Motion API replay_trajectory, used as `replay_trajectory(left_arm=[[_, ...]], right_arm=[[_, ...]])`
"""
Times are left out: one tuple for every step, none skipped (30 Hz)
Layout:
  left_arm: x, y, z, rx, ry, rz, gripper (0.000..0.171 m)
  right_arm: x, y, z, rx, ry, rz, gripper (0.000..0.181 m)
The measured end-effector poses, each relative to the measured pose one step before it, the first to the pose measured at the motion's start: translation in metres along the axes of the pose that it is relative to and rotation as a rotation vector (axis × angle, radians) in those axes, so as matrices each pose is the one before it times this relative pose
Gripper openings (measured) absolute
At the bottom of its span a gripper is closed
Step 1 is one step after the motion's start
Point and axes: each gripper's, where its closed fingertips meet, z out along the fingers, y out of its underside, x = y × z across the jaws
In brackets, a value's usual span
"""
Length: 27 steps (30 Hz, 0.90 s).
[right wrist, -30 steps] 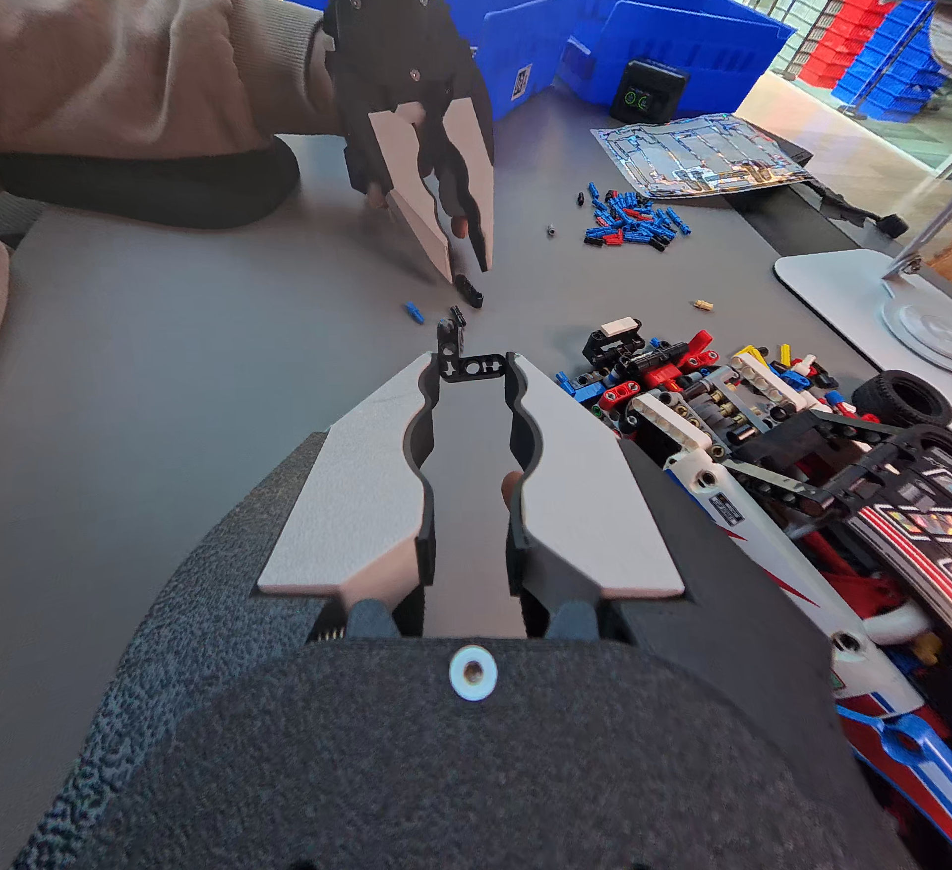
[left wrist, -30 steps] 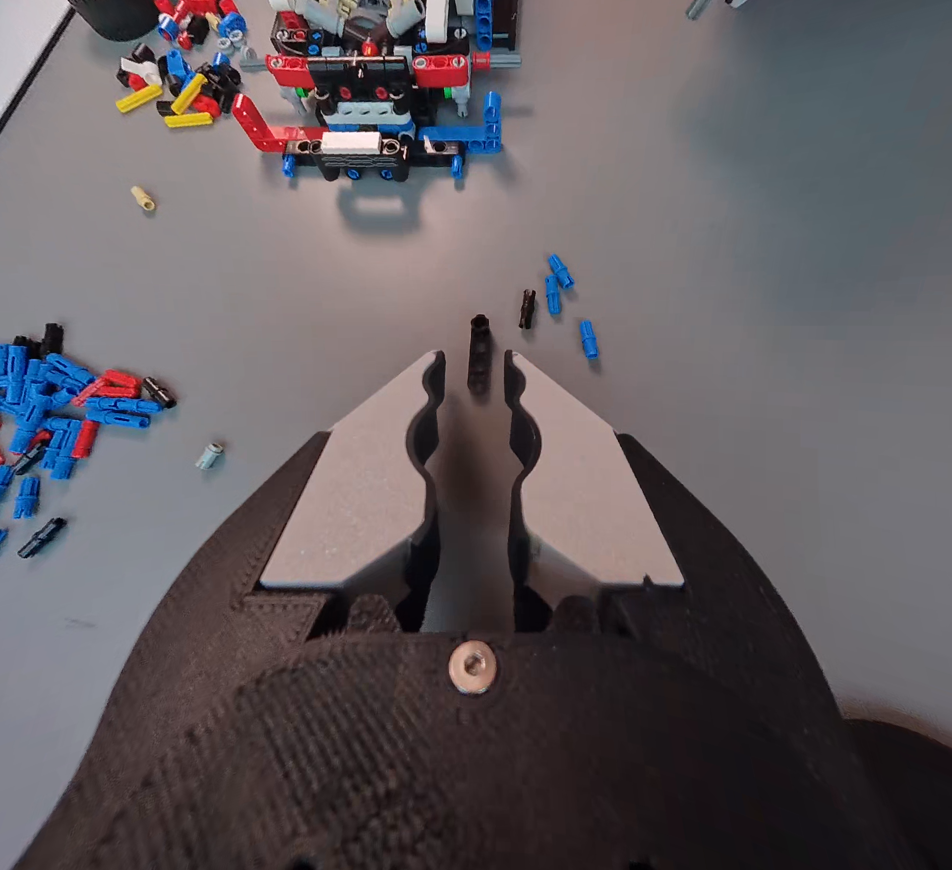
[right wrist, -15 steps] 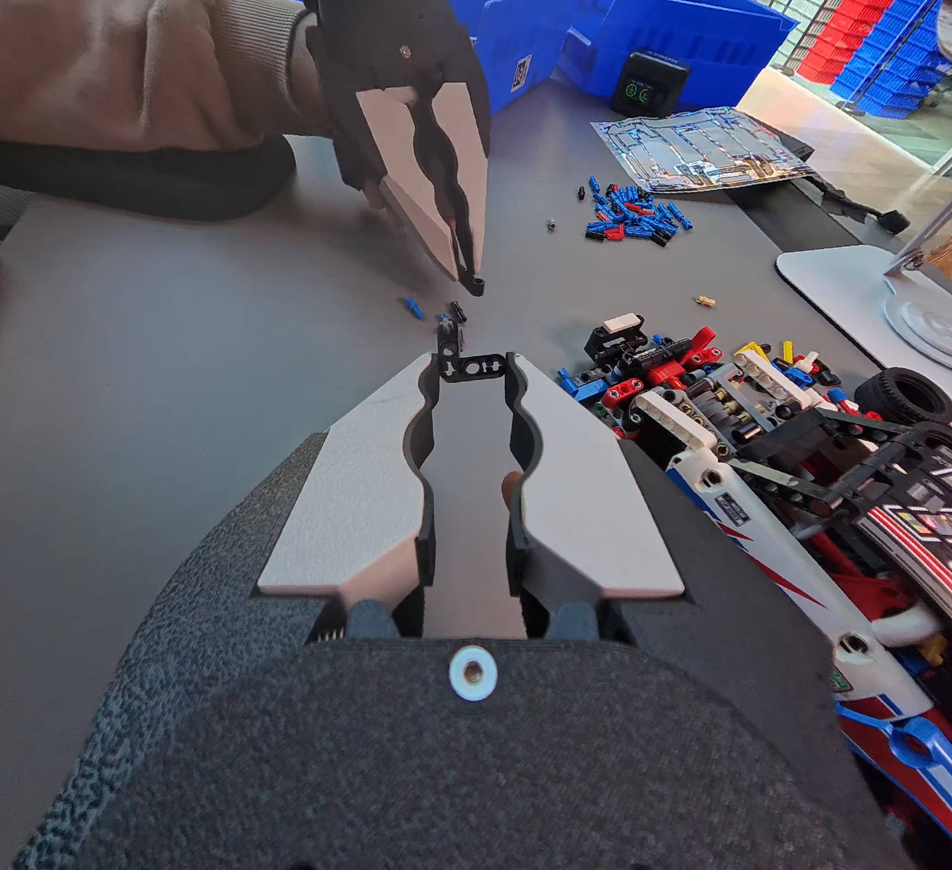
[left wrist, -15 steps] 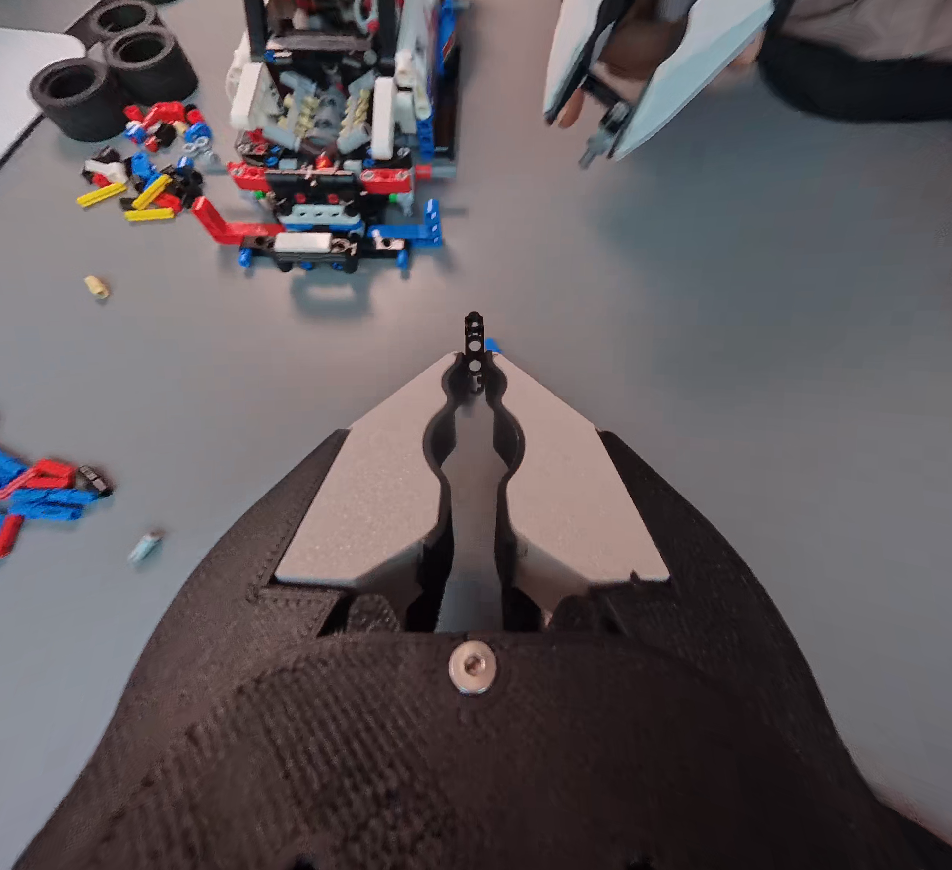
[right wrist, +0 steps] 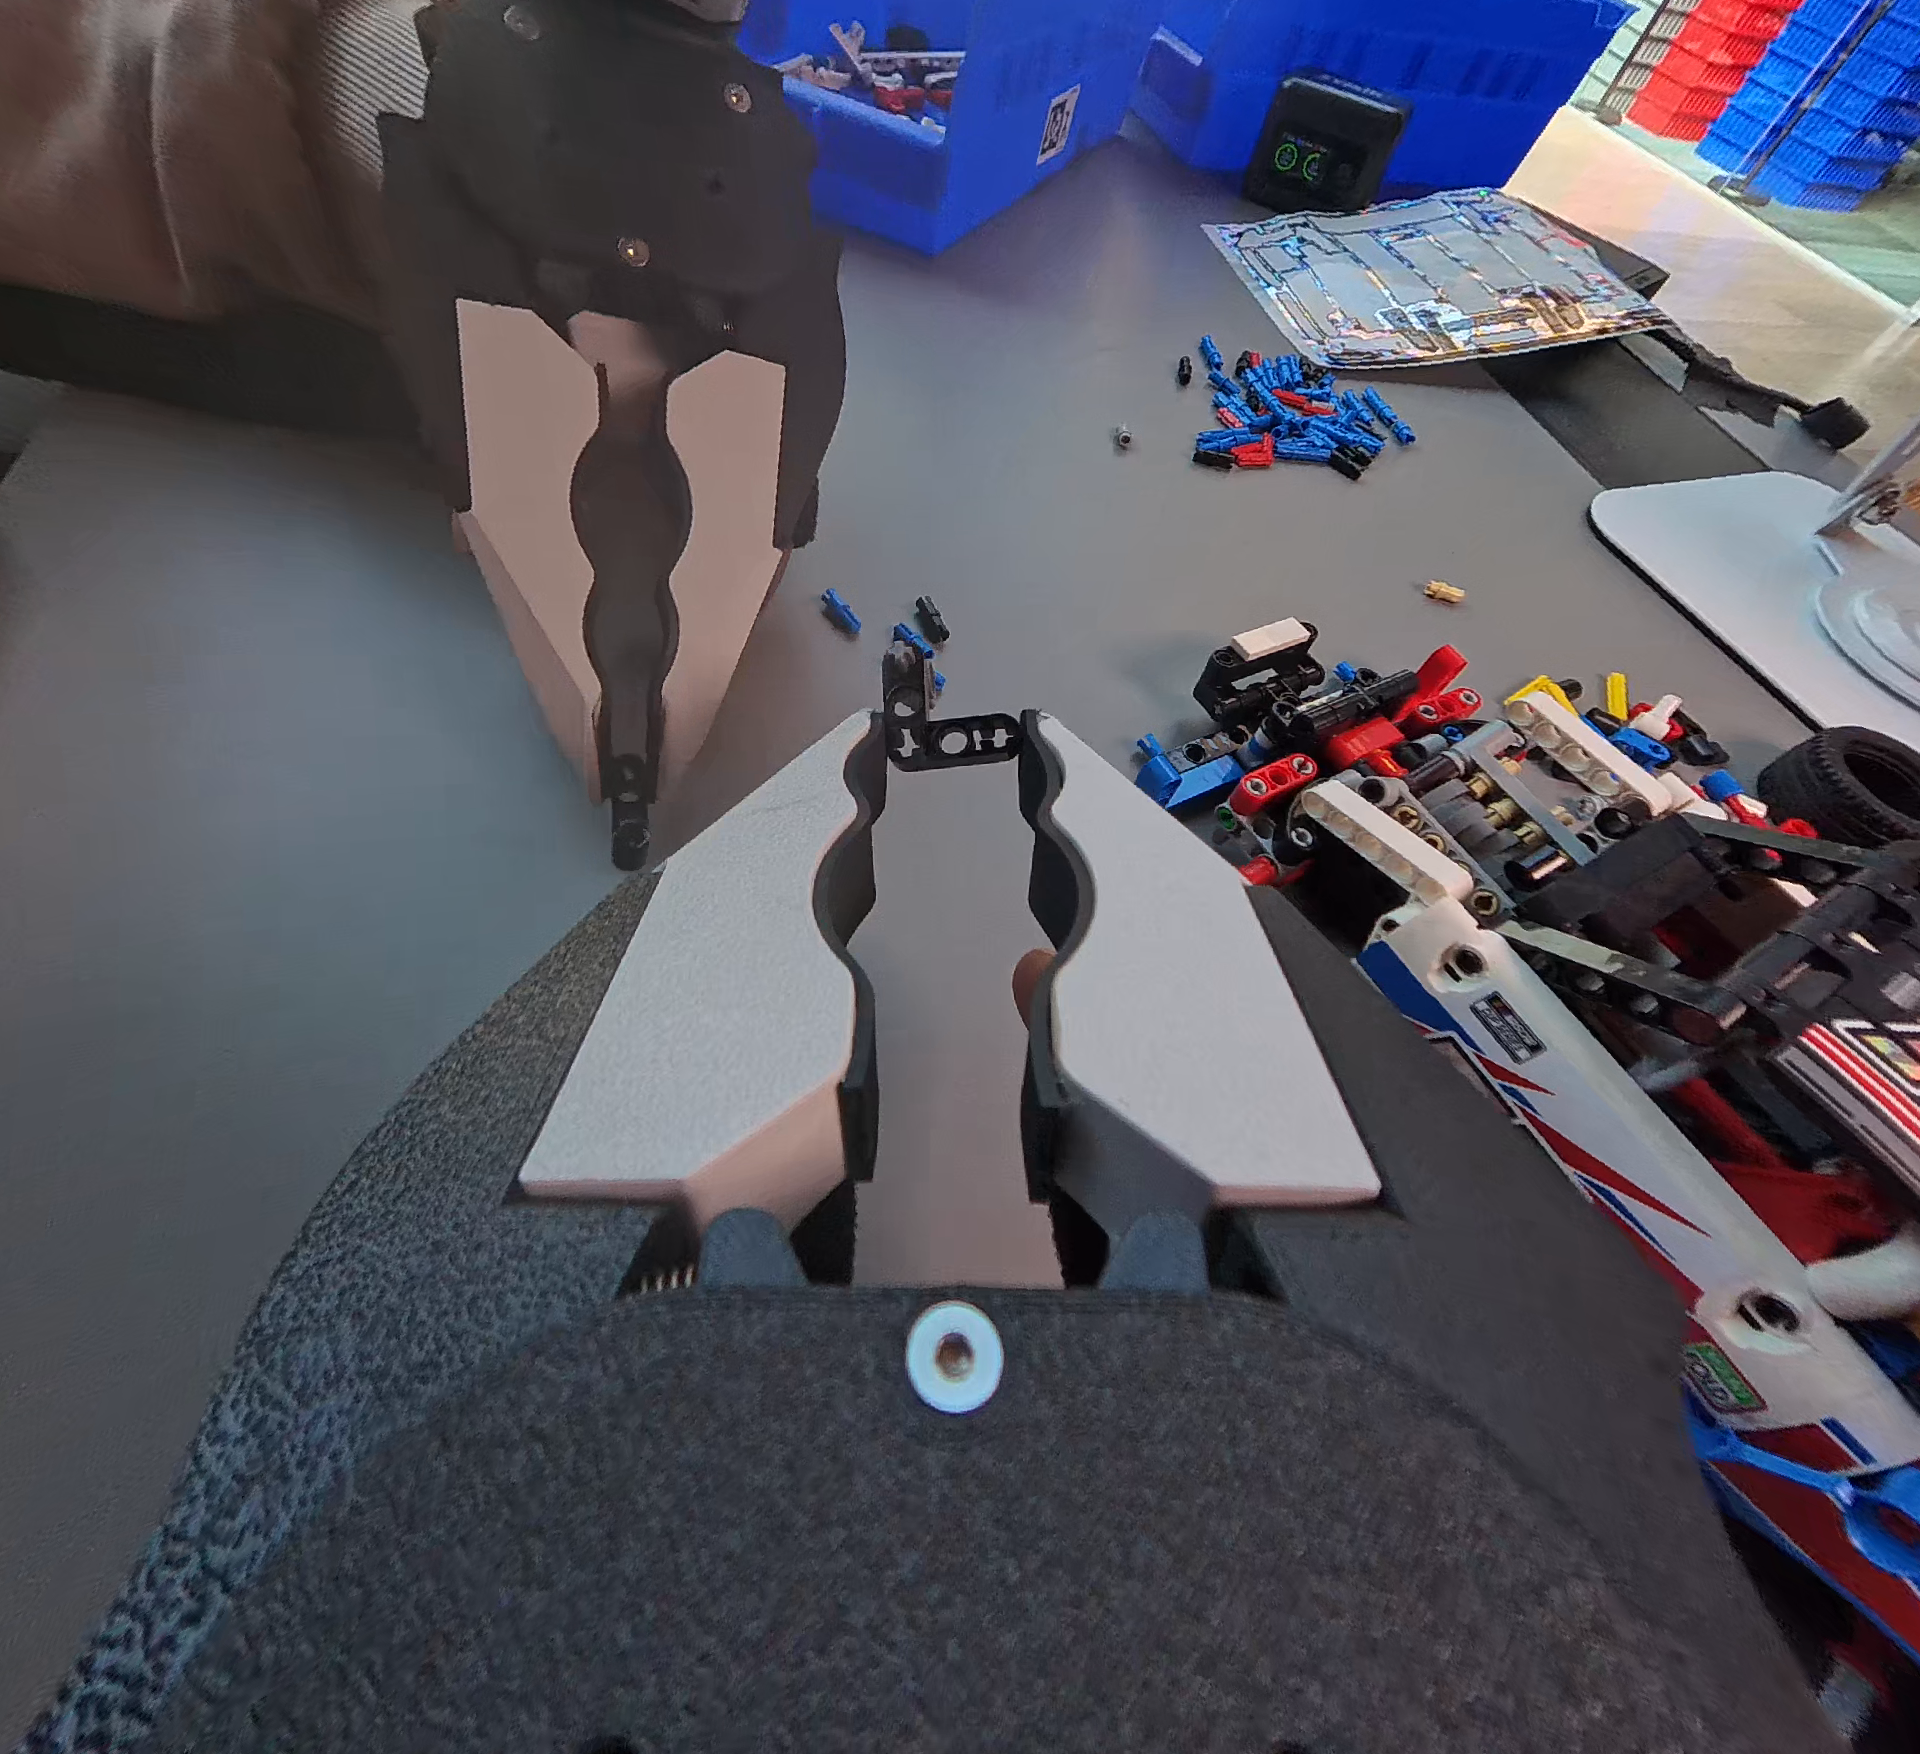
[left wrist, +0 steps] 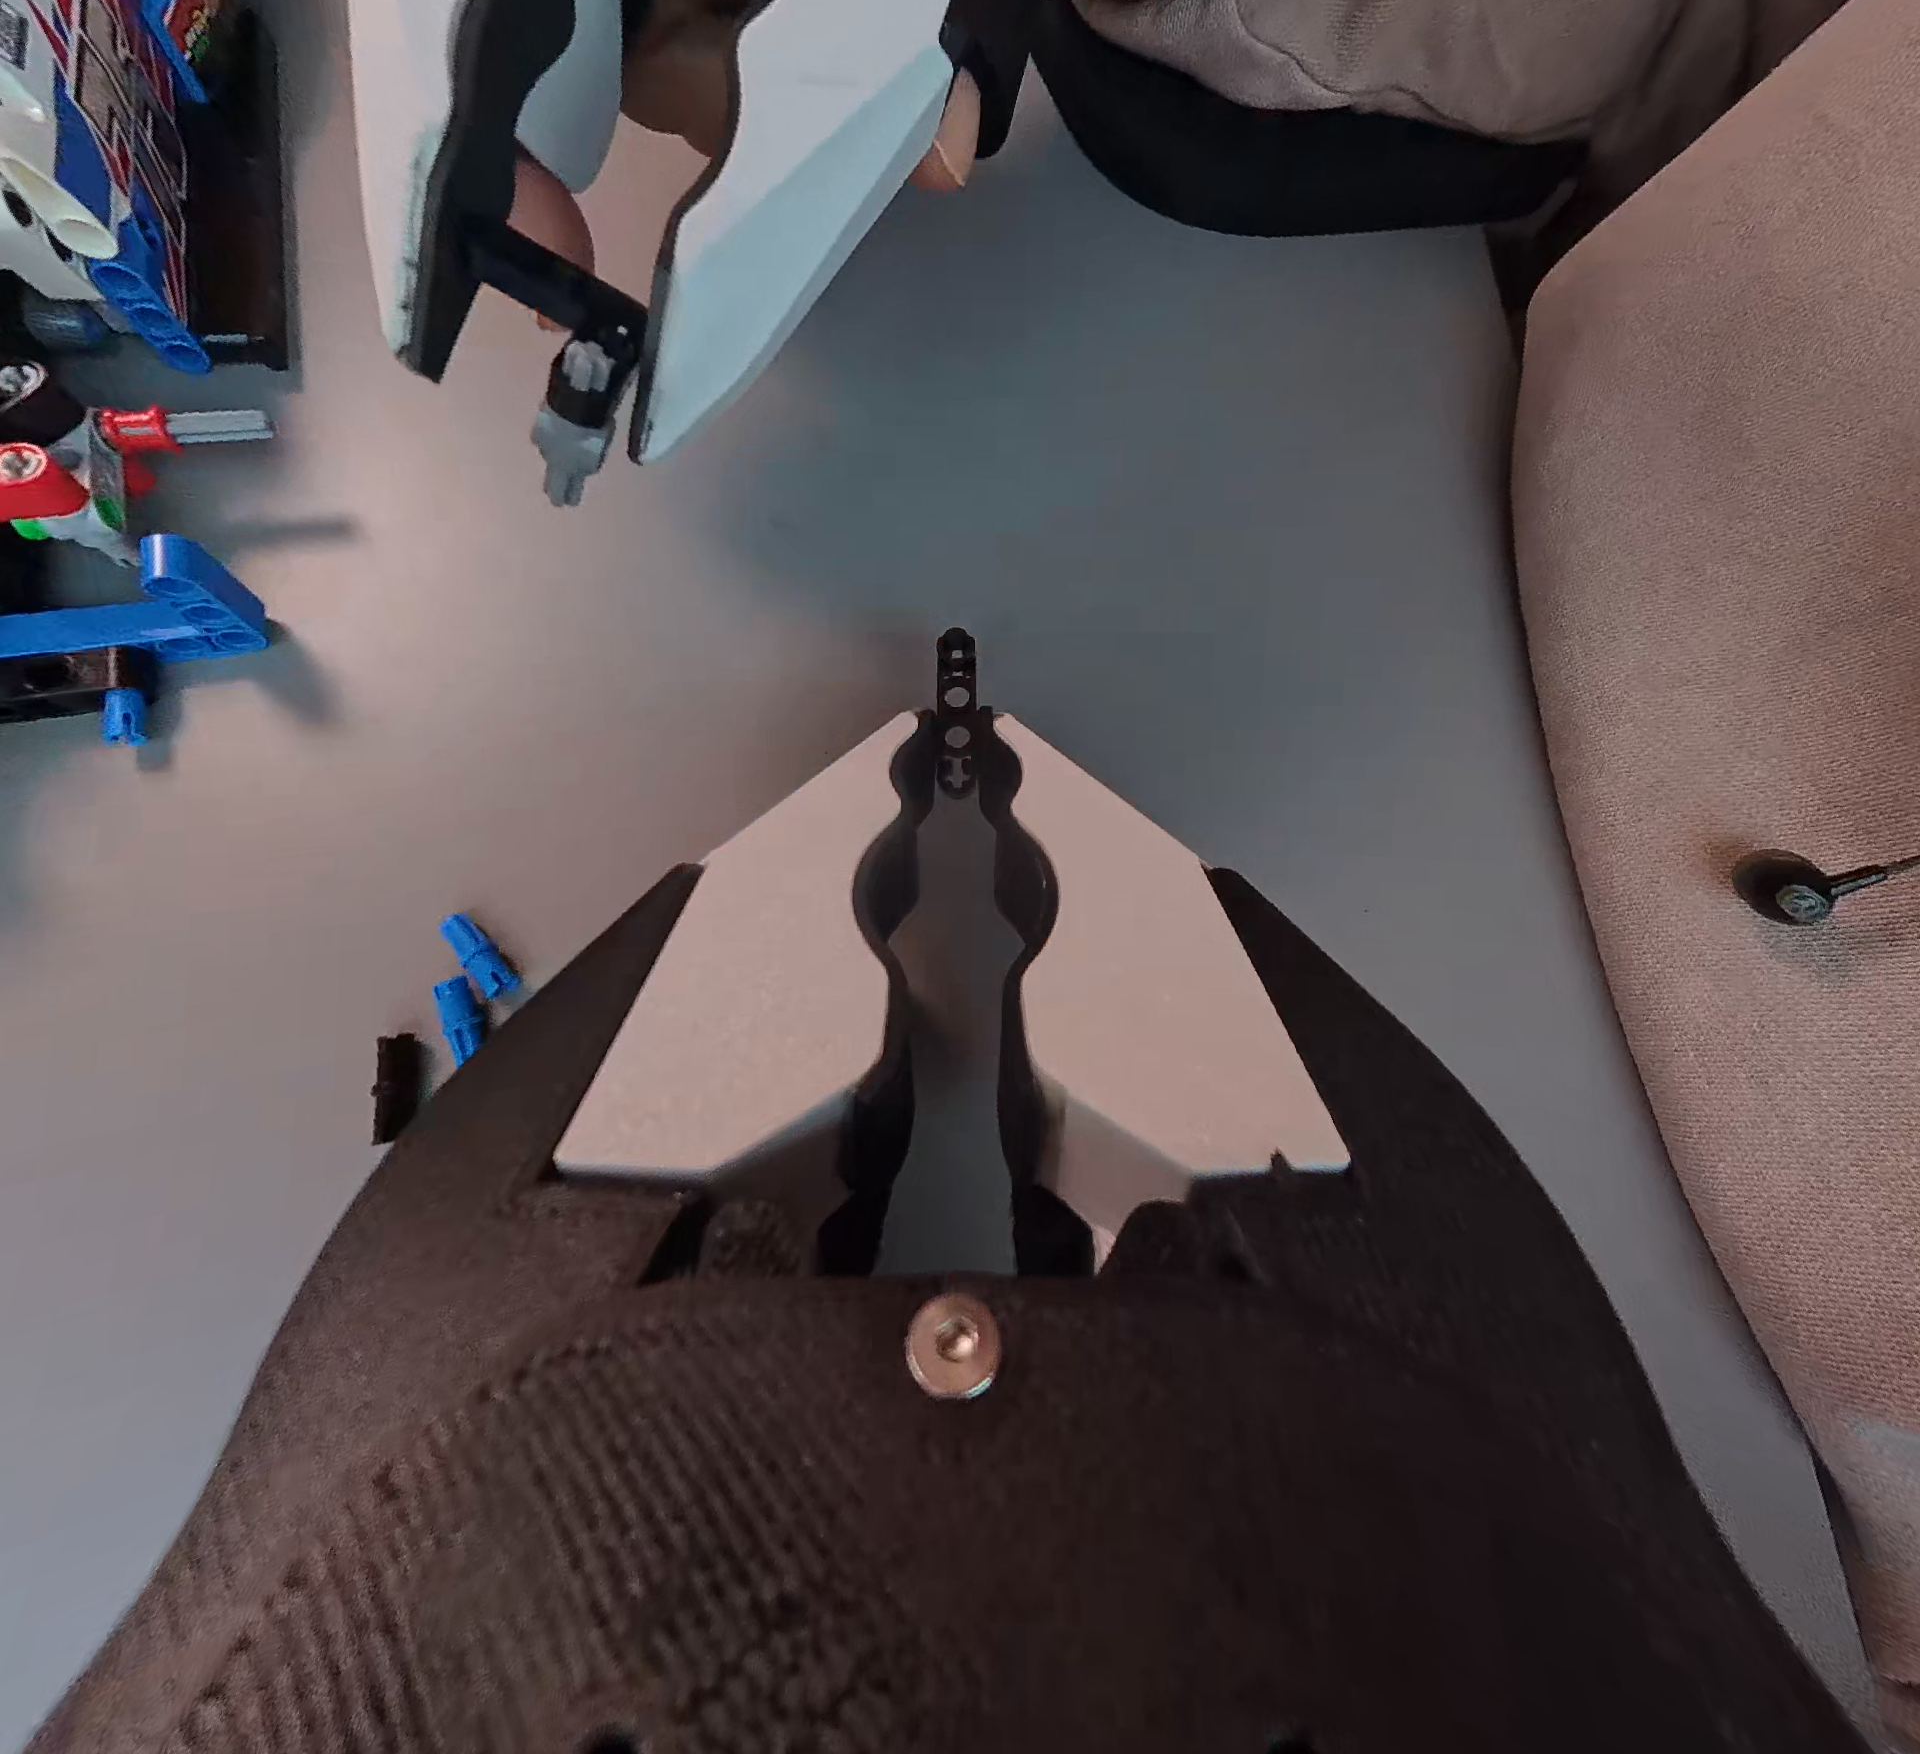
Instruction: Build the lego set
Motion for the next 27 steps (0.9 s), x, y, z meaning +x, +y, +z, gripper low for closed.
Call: replay_trajectory(left_arm=[[0.00041,-0.00095,0.00162,0.00099,-0.0044,0.0066,0.006],[-0.00112,-0.00046,0.00097,-0.00124,-0.0139,0.0069,0.006],[-0.00218,-0.00011,0.0004,-0.00134,-0.0187,0.0098,0.006],[-0.00297,0.00011,-0.00046,0.00055,-0.0207,0.0085,0.006],[-0.00354,-0.00056,-0.00149,0.00523,-0.0204,0.0034,0.008],[-0.00354,-0.00186,-0.00252,0.0128,-0.0155,-0.004,0.012],[-0.00316,-0.00288,-0.00342,0.01898,-0.0099,-0.0094,0.013],[-0.00337,-0.00338,-0.00389,0.02283,-0.0102,-0.0097,0.014],[-0.00347,-0.00296,-0.00381,0.02093,-0.0118,-0.0065,0.015],[-0.00381,-0.0023,-0.00342,0.01708,-0.0147,-0.0027,0.014],[-0.00405,-0.00222,-0.0027,0.01635,-0.0174,0.0016,0.014],[-0.00326,-0.00253,-0.00196,0.01778,-0.0157,0.0044,0.015],[-0.00274,-0.00337,-0.0013,0.0214,-0.0159,0.0071,0.015],[-0.00097,-0.00392,-0.00088,0.02269,-0.0095,0.0112,0.017],[0.00099,-0.00466,-0.0009,0.02576,-0.0021,0.0172,0.017],[0.00086,-0.00502,-0.0007,0.02641,-0.0064,0.0207,0.017],[0.00087,-0.00449,-0.00066,0.02237,-0.0079,0.0234,0.018],[0.00149,-0.00296,-0.00022,0.0136,-0.0035,0.0249,0.017],[0.00179,-0.00165,0.0,0.00669,-0.0025,0.028,0.017],[0.00186,-0.001,0.00018,0.00388,-0.0016,0.03,0.015],[0.00162,-0.00071,0.0002,0.0024,-0.0017,0.0273,0.012],[0.00125,-0.00098,-0.00013,0.00524,-0.0014,0.019,0.008],[0.00096,0.0001,-0.00022,-0.00152,0.0021,0.0176,0.007],[0.00055,-0.00007,-0.00048,-0.00002,0.0029,0.0124,0.007],[-0.00009,-0.00083,-0.00086,0.00519,0.0007,0.0076,0.007],[-0.00111,-0.0012,-0.00112,0.00553,-0.0056,0.0086,0.007],[-0.00309,0.00034,-0.00167,-0.00411,-0.0147,0.007,0.006]], right_arm=[[-0.0008,0.00037,0.00049,-0.0017,-0.0038,-0.0009,0.023],[-0.00099,0.0003,0.00037,-0.0016,-0.0047,-0.0004,0.023],[-0.00092,0.00026,0.00031,-0.002,-0.0042,-0.0002,0.023],[-0.00065,0.00023,0.00023,-0.0014,-0.0029,-0.0009,0.023],[-0.00071,0.00011,0.00017,-0.0013,-0.0028,-0.0017,0.023],[-0.00046,-0.00004,0.00006,-0.0004,-0.0014,-0.0017,0.023],[-0.00023,-0.00032,0.00001,0.0005,-0.0004,-0.0015,0.023],[-0.00025,-0.00024,-0.00023,0.0007,-0.0007,-0.0009,0.023],[-0.00015,-0.00043,-0.00024,0.0016,-0.0005,-0.0005,0.023],[-0.00015,-0.0001,-0.00011,0.0013,-0.0011,-0.0003,0.023],[-0.00044,0.00006,0.00002,0.0004,-0.0034,0.0005,0.023],[-0.00071,-0.00011,0.00019,0.0023,-0.0046,0.0018,0.023],[-0.00115,-0.00044,0.00043,0.0032,-0.0062,0.0023,0.023],[-0.0021,-0.00065,0.00056,0.0029,-0.0096,0.0012,0.023],[-0.00254,-0.00099,0.0008,0.003,-0.0089,-0.0031,0.023],[-0.00283,-0.00077,0.00108,-0.0001,-0.0072,-0.0092,0.023],[-0.00289,-0.00026,0.00132,-0.0043,-0.006,-0.0116,0.023],[-0.00267,-0.00023,0.00155,-0.0044,-0.0053,-0.0097,0.023],[-0.0028,-0.00069,0.00141,0.0006,-0.0072,-0.0049,0.023],[-0.00255,-0.00093,0.00144,0.0028,-0.0084,0.0,0.023],[-0.00206,-0.001,0.00109,0.0034,-0.0068,0.0014,0.023],[-0.00096,0.00006,0.00089,-0.002,-0.0018,-0.0008,0.023],[-0.00161,-0.0003,0.00045,0.0018,-0.0065,-0.0012,0.023],[-0.00074,-0.00011,0.00005,0.0007,-0.0038,0.0029,0.023],[-0.00054,-0.0008,-0.00008,0.004,-0.0041,0.0049,0.023],[0.00053,-0.00129,-0.00027,0.0056,0.0029,0.0076,0.023],[0.00248,-0.00093,-0.00093,-0.0021,0.0126,0.0093,0.023]])
